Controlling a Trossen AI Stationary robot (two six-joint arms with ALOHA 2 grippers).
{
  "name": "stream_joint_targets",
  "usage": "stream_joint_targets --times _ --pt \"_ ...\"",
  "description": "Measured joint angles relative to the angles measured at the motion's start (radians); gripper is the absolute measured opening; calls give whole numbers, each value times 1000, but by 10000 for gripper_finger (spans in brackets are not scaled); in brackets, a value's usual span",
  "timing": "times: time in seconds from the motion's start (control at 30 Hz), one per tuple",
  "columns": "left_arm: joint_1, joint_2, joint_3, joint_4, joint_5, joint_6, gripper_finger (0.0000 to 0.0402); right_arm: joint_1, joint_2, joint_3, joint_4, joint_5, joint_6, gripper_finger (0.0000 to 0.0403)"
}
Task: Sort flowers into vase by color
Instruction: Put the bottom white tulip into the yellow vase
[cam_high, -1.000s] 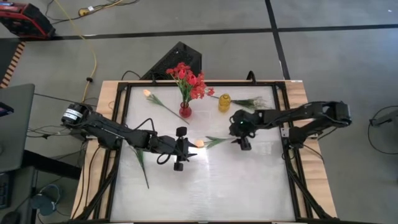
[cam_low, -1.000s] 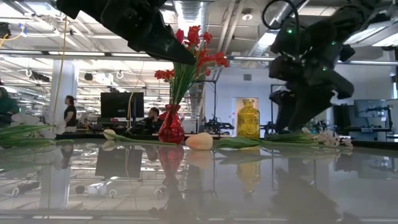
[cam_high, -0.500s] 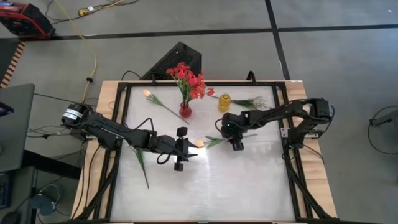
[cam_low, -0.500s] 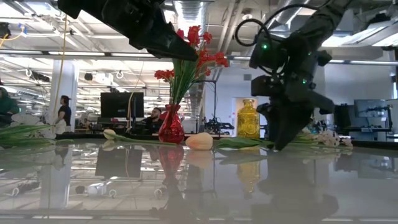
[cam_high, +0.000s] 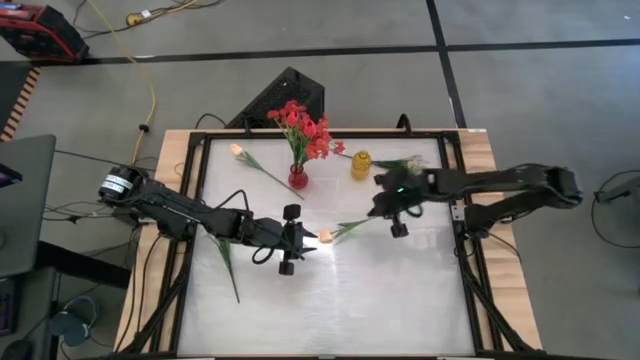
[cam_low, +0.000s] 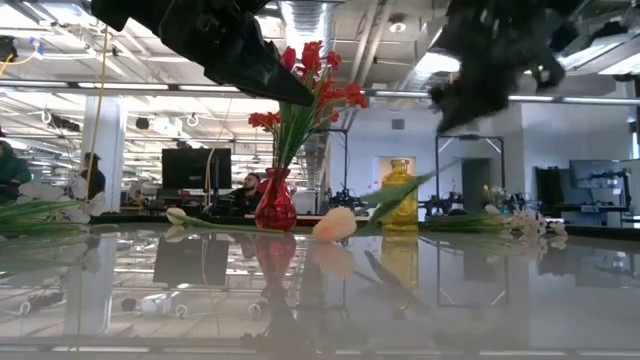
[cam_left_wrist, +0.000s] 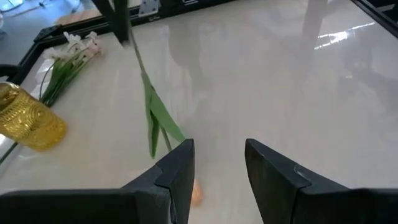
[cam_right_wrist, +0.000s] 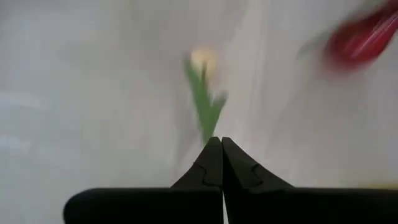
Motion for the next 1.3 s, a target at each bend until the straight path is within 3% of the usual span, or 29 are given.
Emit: stream_joint_targets --times 0.13,0.27,0.43,0.7,0.97,1.3 --pt "2 0 0 0 -2 8 132 -33 -165 -18 142 -87 4 18" --pt "2 0 0 0 -3 8 132 -68 -294 -59 296 -103 53 18" --pt "2 0 0 0 25 11 132 -94 -322 -66 177 -92 231 31" --pt "12 0 0 38 48 68 132 35 -113 -67 -57 -31 271 119" --pt "13 0 0 46 59 54 132 127 165 -68 -71 66 260 226" --pt "13 0 0 45 55 42 132 118 381 -66 45 102 262 248"
